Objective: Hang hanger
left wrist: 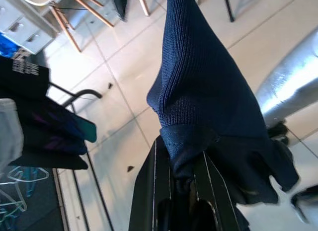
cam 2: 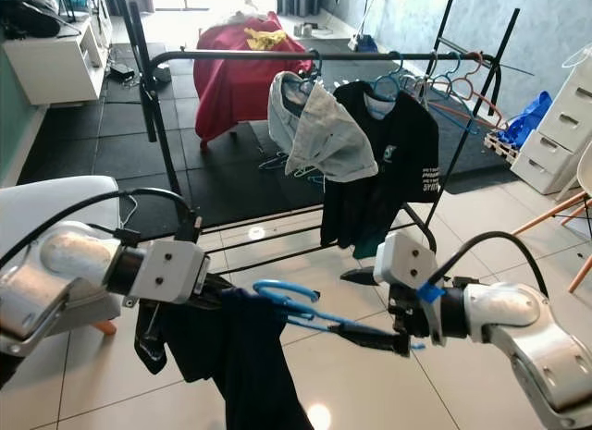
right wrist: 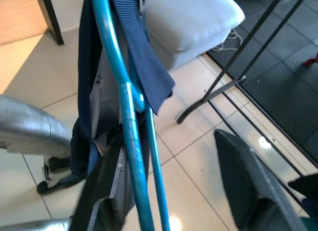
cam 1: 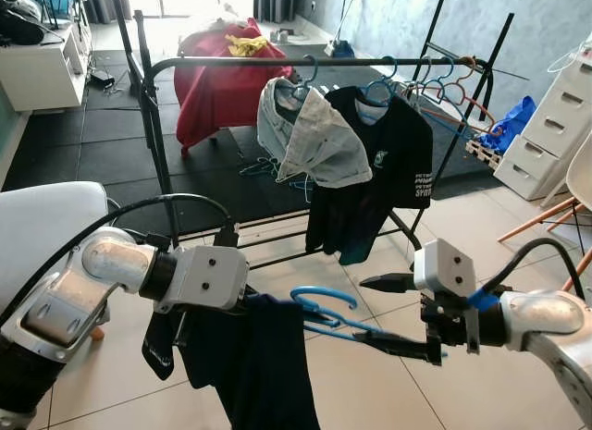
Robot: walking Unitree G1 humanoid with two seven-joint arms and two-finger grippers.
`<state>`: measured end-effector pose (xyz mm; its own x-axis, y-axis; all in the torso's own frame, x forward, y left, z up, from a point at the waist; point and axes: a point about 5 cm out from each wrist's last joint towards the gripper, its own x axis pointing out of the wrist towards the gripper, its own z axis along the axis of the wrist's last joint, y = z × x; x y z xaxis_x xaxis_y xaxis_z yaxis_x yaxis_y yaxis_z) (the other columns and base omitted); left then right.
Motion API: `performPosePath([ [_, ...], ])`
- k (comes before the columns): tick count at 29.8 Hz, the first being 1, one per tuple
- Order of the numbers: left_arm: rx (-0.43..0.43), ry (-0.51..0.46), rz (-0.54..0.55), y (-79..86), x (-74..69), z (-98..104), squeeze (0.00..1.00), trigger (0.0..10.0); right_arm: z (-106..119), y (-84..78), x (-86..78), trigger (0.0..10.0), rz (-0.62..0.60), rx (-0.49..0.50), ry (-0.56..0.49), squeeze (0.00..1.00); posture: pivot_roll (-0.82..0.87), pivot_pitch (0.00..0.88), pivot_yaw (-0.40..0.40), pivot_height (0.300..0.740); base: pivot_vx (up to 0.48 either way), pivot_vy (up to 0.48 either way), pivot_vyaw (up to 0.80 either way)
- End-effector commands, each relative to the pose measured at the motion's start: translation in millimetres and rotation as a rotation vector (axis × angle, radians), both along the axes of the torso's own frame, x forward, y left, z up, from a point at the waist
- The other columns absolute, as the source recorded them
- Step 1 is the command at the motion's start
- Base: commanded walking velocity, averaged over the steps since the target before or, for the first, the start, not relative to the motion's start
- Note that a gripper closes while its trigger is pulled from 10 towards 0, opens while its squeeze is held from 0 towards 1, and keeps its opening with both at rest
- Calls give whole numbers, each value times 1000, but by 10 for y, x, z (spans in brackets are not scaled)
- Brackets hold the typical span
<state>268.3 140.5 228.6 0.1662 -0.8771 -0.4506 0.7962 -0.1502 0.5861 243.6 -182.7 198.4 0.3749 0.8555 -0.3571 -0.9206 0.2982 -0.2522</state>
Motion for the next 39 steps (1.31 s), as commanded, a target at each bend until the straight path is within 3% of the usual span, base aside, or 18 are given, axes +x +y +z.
performPosePath([
  [1,-24,-20,-70,-109,-65,72,0,10000,4,-2,30,0,-15,-7,-16,0,-14,30,-80,740,0,0,0],
  [19,-6,31,-80,-183,-58,6,0,10000,52,39,87,0,-5,-21,-67,0,-16,26,-75,740,0,0,0],
  [20,-19,48,-78,-194,-54,11,639,10000,57,42,92,0,-5,-22,-74,0,-18,25,-75,740,0,0,0],
  [21,-19,48,-78,-194,-54,11,639,10000,57,42,92,0,-5,-22,-74,0,-18,25,-75,740,0,0,0],
  [22,-50,59,-72,-203,-42,49,1000,10000,68,44,101,0,-10,-18,-85,0,-18,25,-75,740,0,0,0],
  [25,-157,70,-65,-177,-16,213,1000,10000,126,64,119,0,-19,24,-118,0,-19,26,-66,740,0,0,0],
  [26,-157,70,-65,-177,-16,213,1000,10000,126,64,119,0,-19,24,-118,0,-19,26,-66,740,0,0,0],
  [27,-241,64,-66,-157,0,344,1000,10000,170,86,126,0,-18,58,-134,0,-19,27,-66,740,0,0,0],
  [28,-241,64,-66,-157,0,344,1000,10000,170,86,126,0,-18,58,-134,0,-19,27,-66,740,0,0,0],
  [30,-362,41,-46,-30,44,574,1000,10000,254,136,135,0,-10,131,-160,0,-17,27,-64,740,0,0,0],
  [36,-429,23,9,133,94,676,1000,10000,269,140,142,0,-12,151,-168,0,-16,27,-60,740,0,0,0],
  [37,-516,14,38,247,111,756,1000,10000,295,133,153,0,-20,168,-178,0,-16,27,-59,740,0,0,0],
  [38,-516,14,38,247,111,756,1000,10000,295,133,153,0,-20,168,-178,0,-16,27,-59,740,0,0,0],
  [39,-573,26,50,310,112,787,1000,10000,314,129,156,0,-24,181,-184,0,-14,28,-59,740,0,0,0],
])
